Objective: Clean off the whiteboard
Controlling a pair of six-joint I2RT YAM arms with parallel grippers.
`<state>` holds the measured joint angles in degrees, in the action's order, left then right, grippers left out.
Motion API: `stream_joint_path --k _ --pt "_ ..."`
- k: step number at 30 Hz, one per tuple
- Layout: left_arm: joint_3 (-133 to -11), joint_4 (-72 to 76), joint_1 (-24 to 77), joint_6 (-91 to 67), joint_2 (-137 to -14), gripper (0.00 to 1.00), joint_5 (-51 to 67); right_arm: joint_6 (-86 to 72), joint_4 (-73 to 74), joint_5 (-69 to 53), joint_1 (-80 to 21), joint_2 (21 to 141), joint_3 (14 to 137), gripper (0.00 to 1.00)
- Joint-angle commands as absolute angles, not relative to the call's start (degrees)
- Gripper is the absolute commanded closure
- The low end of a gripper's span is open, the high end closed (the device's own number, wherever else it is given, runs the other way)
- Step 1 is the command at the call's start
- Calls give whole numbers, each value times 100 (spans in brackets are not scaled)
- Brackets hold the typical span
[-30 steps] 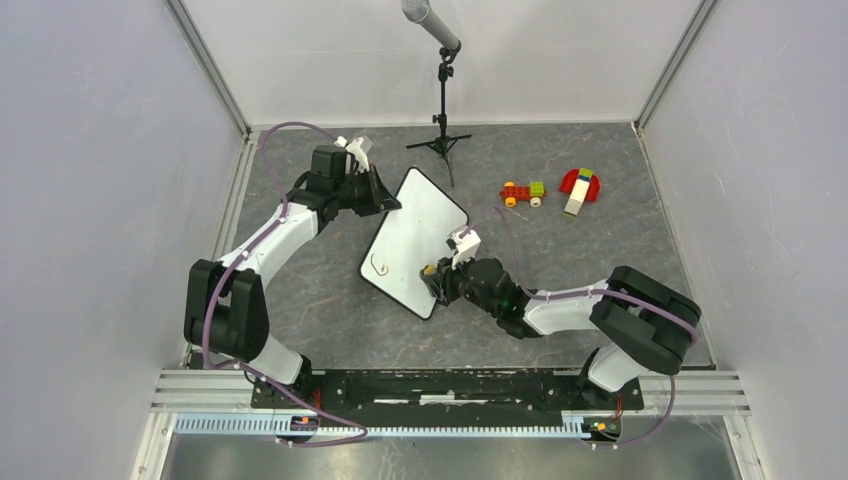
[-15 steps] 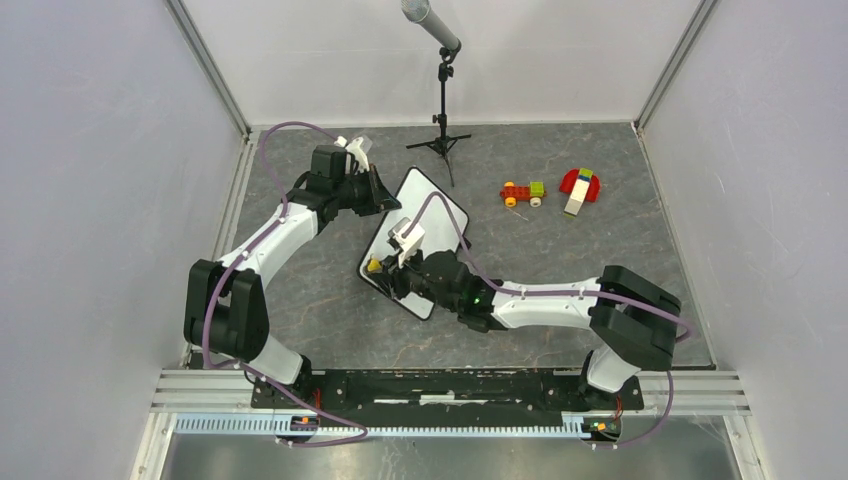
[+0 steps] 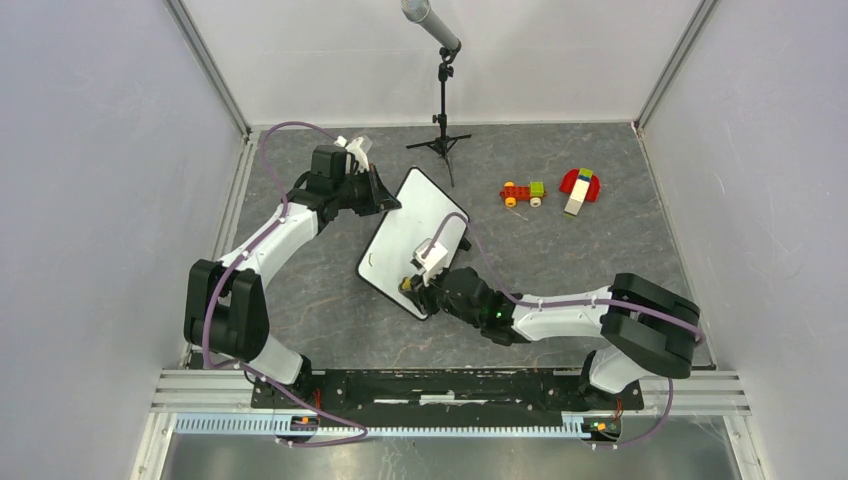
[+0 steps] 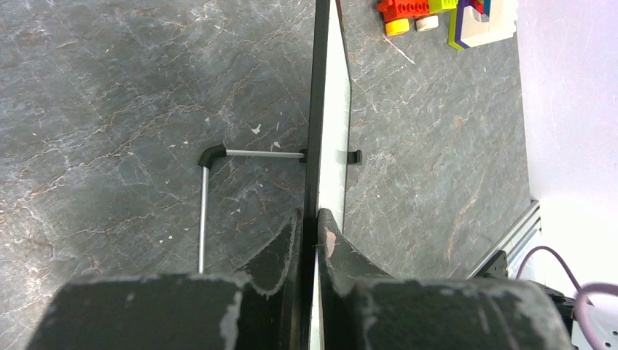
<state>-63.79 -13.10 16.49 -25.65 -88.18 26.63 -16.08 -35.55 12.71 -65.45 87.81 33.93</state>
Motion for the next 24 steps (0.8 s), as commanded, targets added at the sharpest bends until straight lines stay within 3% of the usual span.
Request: stream_joint_path --k 1,9,24 --pt "-6375 -1542 1837 -2517 -8744 98 2710 -905 -2664 1062 -6638 8991 4592 74" --pt "-6363 -1582 1854 -2474 -8748 98 2585 -766 -2353 904 -6629 9827 6101 74" --pt "-6385 -1555 1862 -2518 -8678 98 2715 -1260 -2342 853 -5417 9769 5231 74"
